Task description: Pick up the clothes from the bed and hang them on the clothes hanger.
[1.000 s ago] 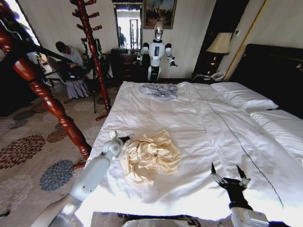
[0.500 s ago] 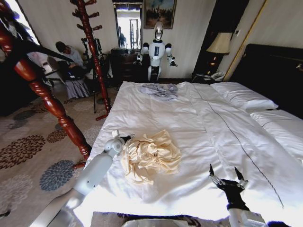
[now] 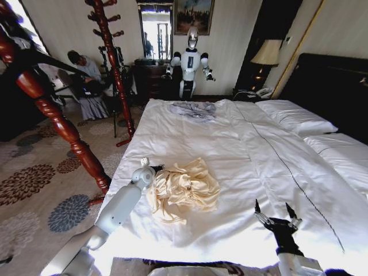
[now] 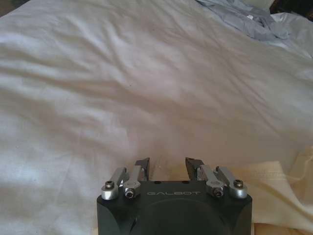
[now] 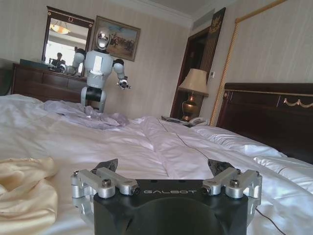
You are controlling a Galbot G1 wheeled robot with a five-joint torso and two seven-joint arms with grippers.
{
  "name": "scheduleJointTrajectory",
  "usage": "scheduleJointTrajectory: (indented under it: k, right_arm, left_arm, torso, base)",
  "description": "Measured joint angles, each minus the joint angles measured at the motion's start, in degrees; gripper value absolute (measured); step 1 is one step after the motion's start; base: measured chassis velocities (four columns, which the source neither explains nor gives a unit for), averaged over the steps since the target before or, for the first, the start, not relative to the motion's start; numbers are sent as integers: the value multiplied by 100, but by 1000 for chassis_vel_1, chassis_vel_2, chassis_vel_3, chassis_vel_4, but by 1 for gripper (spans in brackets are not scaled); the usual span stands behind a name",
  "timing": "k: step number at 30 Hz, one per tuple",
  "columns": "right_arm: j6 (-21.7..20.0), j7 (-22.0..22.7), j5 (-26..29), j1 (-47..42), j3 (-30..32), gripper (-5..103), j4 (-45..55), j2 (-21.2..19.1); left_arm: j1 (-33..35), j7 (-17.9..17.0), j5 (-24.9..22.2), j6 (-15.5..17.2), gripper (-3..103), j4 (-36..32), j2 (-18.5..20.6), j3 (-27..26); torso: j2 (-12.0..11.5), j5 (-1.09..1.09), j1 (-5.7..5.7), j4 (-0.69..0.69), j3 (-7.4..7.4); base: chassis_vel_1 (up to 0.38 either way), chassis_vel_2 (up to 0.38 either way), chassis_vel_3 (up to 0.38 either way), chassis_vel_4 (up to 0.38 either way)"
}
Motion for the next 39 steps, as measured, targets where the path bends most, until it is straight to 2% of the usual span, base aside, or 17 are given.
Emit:
scheduleJointTrajectory:
  k: [3,7,14,17,20,22,29,35,39]
  right_arm:
    - [-20,7,26,8,26,100,0,-20]
    - [-31,8,36,10,47,100,0,-24]
    - [-31,15,38,12,48,100,0,-10]
    - [-34,25,41,28,47,100,-13,-14]
    - [-39,34,43,35,42,100,-19,-14]
    - [-42,38,44,39,42,100,-19,-14]
    - [-51,52,75,51,73,100,-15,-30]
    - [-81,94,119,108,77,100,-32,-52]
    - [-103,117,214,118,131,100,-34,-115]
  left_arm:
    - [0,-33,7,59,40,3,-3,24]
    - [-1,-38,10,87,39,37,-27,34]
    - [-41,-24,41,2,33,161,-66,-14]
    - [-47,-15,42,-32,17,162,-66,-19]
    - [-47,-9,42,-35,11,154,-61,-16]
    - [-45,-8,42,-35,2,123,-51,-12]
    - [20,-10,49,-35,2,-51,-26,2]
    - [167,6,171,-179,2,-332,112,-58]
    - [527,66,452,-369,2,-746,337,-260]
  torso:
    - [0,0,0,0,0]
    - [0,0,0,0,0]
    - [0,-1,0,0,0]
    - [0,-1,0,0,0]
    - [0,-1,0,0,0]
    - [0,0,0,0,0]
    - [0,-1,0,0,0]
    - [0,-1,0,-1,0]
    - [0,-1,0,0,0]
  base:
    - [0,0,0,0]
    - [0,0,0,0]
    - [0,0,0,0]
    - [0,0,0,0]
    - [0,0,0,0]
    - [0,0,0,0]
    - [0,0,0,0]
    - [0,0,0,0]
    - [0,0,0,0]
